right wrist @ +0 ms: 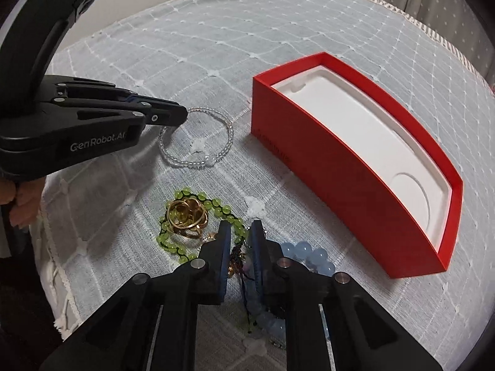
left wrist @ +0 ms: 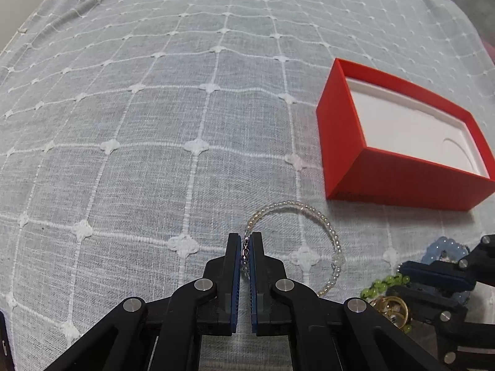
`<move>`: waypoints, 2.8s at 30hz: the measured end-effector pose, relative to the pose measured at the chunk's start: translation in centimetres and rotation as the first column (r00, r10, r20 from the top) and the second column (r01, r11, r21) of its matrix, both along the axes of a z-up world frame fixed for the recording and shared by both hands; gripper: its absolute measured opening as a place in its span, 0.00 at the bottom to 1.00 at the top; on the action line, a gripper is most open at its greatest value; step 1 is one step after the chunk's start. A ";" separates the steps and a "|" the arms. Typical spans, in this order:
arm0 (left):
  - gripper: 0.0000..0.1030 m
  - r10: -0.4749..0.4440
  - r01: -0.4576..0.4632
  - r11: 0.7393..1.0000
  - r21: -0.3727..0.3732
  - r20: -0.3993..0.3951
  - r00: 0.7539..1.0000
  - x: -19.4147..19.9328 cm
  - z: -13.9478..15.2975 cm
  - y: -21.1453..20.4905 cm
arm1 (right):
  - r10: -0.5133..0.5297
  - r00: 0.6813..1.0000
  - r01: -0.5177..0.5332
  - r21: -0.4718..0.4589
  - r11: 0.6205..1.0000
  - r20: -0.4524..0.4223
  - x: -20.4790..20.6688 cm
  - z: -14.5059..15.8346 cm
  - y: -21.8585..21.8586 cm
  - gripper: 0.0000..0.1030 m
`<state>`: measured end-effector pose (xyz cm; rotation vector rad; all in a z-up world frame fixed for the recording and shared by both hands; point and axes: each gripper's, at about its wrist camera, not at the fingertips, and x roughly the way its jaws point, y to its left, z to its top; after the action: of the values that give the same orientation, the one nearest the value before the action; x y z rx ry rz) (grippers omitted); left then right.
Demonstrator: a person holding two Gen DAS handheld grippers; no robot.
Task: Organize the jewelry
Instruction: 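Grasp the clear beaded bracelet with left tool while right tool grasps green beaded bracelet, then carry both held bracelets over the red box and lower them inside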
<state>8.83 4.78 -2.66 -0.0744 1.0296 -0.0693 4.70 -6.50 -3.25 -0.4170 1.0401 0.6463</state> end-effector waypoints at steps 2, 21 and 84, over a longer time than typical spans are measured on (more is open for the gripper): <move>0.00 0.006 -0.006 1.000 -0.008 -0.008 1.000 -0.1 -0.1 0.4 | 0.012 1.000 -0.012 -0.003 1.000 0.008 -0.1 0.0 0.3 0.14; 0.00 -0.003 0.011 0.997 -0.081 0.094 0.996 -2.6 3.6 0.7 | -0.090 0.986 0.072 0.130 0.989 0.137 -3.2 5.5 -2.2 0.05; 0.00 -0.093 0.197 0.929 -0.314 0.317 0.944 0.0 9.6 -6.6 | -0.511 0.839 0.426 0.358 0.831 0.188 -0.3 11.0 -12.1 0.05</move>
<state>8.87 -1.85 6.93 -0.2959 0.7107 -0.3877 4.44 -18.61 7.71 0.0323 0.7171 0.2760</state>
